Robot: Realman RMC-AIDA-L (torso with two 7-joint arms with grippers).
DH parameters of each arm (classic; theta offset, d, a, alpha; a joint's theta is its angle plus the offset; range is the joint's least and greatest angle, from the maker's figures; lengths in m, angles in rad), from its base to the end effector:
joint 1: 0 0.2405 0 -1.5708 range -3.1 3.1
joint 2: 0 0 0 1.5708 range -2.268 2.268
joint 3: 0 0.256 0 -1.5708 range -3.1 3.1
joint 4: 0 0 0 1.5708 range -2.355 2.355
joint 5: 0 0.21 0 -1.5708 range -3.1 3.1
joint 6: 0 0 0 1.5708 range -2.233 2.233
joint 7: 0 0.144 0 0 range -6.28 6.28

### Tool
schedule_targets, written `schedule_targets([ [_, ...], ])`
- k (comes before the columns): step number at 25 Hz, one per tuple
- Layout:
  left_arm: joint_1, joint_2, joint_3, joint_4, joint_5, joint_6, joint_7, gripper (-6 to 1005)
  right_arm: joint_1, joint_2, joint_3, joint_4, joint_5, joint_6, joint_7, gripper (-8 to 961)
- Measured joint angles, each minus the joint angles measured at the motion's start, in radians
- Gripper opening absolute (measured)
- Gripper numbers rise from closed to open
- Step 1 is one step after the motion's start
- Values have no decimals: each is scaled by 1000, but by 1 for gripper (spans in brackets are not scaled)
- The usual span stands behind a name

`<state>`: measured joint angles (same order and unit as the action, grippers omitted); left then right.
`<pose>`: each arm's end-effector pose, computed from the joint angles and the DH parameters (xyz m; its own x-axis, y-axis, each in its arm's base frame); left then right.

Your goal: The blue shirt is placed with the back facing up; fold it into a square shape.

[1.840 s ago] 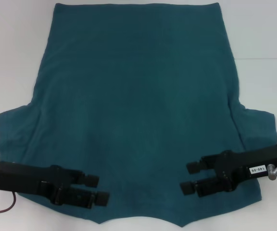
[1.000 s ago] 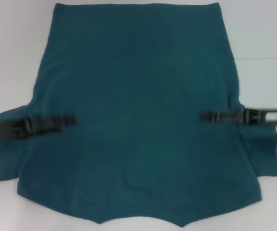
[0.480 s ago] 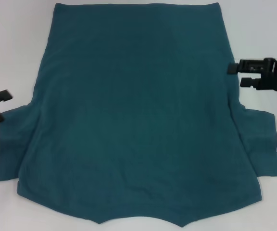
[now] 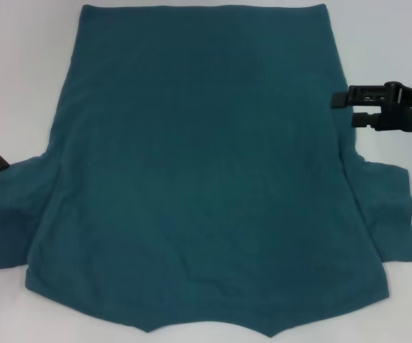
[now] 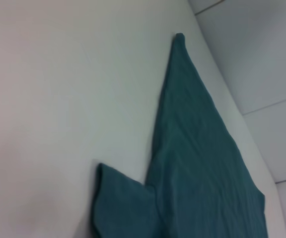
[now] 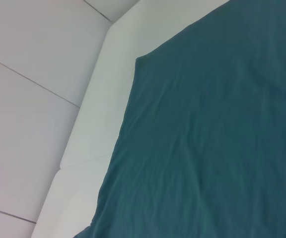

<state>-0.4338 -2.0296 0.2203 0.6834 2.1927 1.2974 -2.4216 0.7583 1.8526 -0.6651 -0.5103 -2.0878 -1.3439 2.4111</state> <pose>-0.3790 0.3195 0.0797 -0.3011 0.6074 0.7351 0.9535 0.1831 0.2392 0.2531 0.4211 0.0725 0.1544 -0.8463 -0.5099 -0.9714 -0.2243 0.0781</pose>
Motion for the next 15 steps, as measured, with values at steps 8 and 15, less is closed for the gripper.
schedule_targets([
  [8,1,-2,6,-37,7,-78,26,843,-7,-1,0,1,0,2,0,853],
  [15,1,-2,5,-51,7,-98,69,843,-9,-1,0,1,0,2,-3,853],
])
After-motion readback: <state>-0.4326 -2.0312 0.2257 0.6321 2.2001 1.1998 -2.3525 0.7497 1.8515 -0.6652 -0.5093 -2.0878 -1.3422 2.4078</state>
